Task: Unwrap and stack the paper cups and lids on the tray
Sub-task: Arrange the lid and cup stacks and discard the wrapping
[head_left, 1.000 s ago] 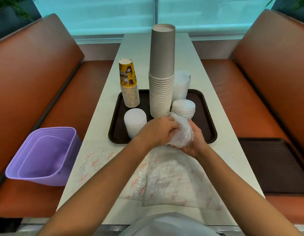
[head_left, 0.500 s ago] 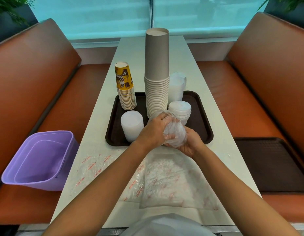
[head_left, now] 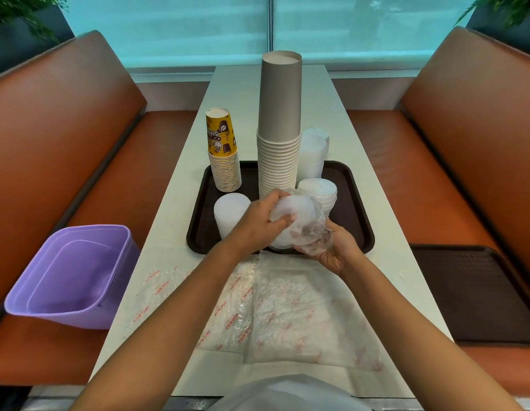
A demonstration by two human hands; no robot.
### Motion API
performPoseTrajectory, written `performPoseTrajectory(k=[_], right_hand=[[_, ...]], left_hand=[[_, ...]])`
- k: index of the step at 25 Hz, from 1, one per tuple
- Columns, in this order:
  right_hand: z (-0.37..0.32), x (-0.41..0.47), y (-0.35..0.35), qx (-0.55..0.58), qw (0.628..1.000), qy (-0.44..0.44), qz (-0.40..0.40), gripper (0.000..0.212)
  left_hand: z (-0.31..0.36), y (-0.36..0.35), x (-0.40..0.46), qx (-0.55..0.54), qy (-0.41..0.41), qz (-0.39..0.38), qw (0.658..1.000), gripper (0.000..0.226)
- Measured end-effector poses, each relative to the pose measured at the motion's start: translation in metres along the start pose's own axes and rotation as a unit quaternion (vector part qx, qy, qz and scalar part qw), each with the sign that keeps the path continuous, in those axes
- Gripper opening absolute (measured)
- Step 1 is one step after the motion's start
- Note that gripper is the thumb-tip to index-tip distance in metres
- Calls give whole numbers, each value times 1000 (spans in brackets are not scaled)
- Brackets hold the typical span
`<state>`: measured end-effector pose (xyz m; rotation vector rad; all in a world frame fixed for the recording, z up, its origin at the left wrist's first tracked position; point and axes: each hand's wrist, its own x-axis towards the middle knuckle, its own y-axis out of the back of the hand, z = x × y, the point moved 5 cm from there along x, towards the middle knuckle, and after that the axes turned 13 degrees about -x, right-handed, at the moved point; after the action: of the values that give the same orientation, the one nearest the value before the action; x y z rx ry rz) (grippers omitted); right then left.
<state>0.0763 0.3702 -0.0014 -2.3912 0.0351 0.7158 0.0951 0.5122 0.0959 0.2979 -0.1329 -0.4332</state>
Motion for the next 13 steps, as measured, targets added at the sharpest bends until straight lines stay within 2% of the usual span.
performPoseTrajectory(k=[2,4,6,9,13], right_hand=[[0,2,7,4,1000,1,21,46],[0,4,14,22,999,-1,42,48],[1,5,17,37,998,-5,48,50],[3,6,16,38,998,-6,46,50],[3,5,15,38,998,0,43,48]], left_hand=[[5,21,1,-19,-8,54,998,30],[12,48,1,78,-69,143,984,32],[12,69,0,201,-113,193,954,35],[-11,82,2,315,-91,165,930,39],[-46,79,-5,348,-7,62,935,49]])
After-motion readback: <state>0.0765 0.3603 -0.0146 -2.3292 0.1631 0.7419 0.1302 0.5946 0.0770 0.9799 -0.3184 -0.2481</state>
